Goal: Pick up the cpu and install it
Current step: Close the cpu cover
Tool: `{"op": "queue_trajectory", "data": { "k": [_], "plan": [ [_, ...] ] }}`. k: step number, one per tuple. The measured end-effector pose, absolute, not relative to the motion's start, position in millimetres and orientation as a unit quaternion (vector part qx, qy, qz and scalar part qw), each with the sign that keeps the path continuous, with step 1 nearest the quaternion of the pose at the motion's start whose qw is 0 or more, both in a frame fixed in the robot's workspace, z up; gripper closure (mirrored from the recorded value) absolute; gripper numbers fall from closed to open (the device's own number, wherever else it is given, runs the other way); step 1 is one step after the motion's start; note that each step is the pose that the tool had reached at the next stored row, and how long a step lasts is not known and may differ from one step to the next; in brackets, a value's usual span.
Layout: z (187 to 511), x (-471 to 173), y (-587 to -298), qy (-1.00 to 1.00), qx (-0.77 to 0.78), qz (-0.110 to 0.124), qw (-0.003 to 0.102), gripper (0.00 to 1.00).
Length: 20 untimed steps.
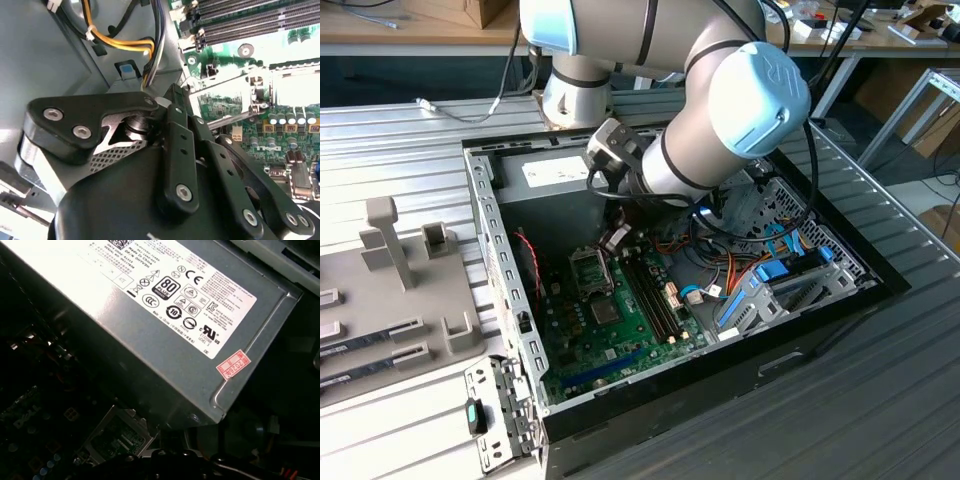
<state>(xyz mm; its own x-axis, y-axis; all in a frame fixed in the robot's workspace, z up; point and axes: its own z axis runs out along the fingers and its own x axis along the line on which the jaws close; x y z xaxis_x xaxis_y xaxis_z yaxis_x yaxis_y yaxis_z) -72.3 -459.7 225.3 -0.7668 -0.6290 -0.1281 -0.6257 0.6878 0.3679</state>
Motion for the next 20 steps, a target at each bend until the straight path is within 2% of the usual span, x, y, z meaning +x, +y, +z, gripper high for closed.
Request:
{"op": "queue_trajectory", "data": {
  "k": [3, 20],
  "plan": [
    [218, -67, -459, -0.919, 0.341, -0.2, 0.007, 0.89],
    [193, -77, -457, -0.918, 0.34, -0.204, 0.009, 0.89]
  ]
}}
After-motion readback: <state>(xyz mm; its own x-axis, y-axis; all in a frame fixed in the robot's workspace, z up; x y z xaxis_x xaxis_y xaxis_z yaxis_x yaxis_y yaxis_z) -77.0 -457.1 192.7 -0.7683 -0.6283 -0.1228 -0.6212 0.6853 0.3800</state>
